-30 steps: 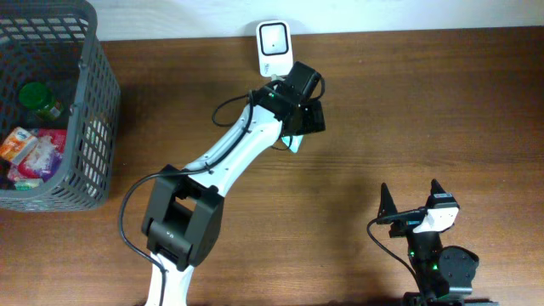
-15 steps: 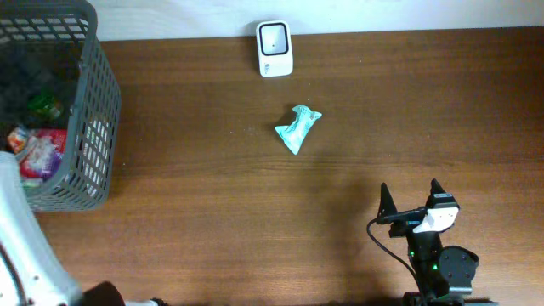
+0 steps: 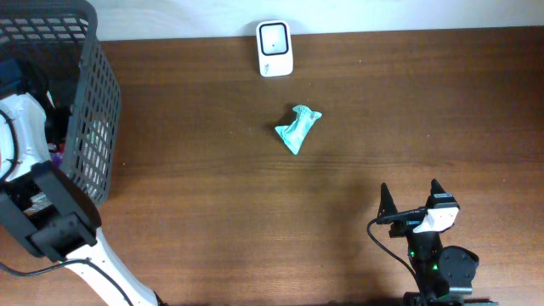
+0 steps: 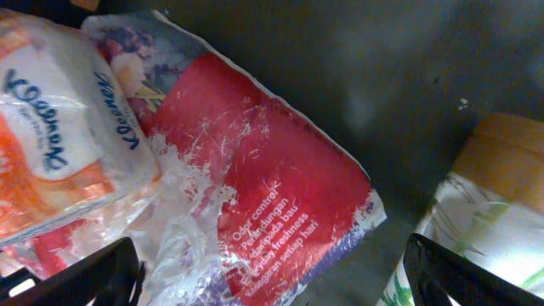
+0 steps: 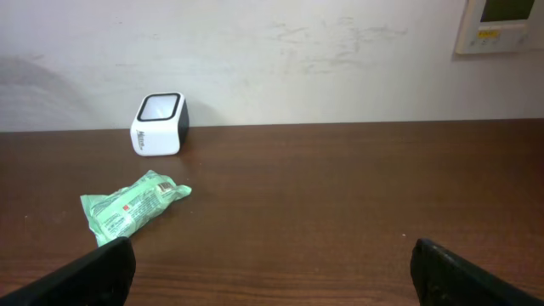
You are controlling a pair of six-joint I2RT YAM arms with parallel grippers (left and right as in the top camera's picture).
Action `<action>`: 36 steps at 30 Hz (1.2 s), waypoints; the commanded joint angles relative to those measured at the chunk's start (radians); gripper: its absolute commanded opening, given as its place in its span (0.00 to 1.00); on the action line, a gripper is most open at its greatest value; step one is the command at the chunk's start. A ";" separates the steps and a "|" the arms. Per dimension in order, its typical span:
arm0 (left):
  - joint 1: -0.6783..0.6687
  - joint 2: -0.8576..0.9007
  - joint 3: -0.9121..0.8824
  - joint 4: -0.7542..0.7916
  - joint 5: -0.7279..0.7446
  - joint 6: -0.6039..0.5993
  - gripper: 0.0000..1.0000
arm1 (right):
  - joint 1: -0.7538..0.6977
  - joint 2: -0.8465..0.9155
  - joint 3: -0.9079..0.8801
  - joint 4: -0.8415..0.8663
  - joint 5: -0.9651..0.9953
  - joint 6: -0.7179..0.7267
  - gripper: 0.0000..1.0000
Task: Scan the item barcode
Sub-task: 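Reach the left gripper into the basket and grasp the red-purple pack, then place the red-purple pack beside the green pack and release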
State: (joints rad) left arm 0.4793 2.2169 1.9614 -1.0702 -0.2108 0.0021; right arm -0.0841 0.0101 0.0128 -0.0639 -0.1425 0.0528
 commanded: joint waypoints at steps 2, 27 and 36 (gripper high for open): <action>0.008 0.012 -0.006 0.000 -0.007 0.018 0.93 | 0.008 -0.006 -0.007 -0.003 0.004 0.008 0.99; 0.011 0.055 1.109 -0.506 1.488 -0.069 0.00 | 0.008 -0.006 -0.007 -0.003 0.004 0.008 0.99; -0.565 0.060 1.070 -0.618 0.650 -0.249 0.00 | 0.008 -0.006 -0.007 -0.003 0.004 0.008 0.99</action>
State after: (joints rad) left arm 0.0566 2.2833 3.0489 -1.6875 0.8494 -0.0967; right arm -0.0841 0.0101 0.0128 -0.0639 -0.1425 0.0532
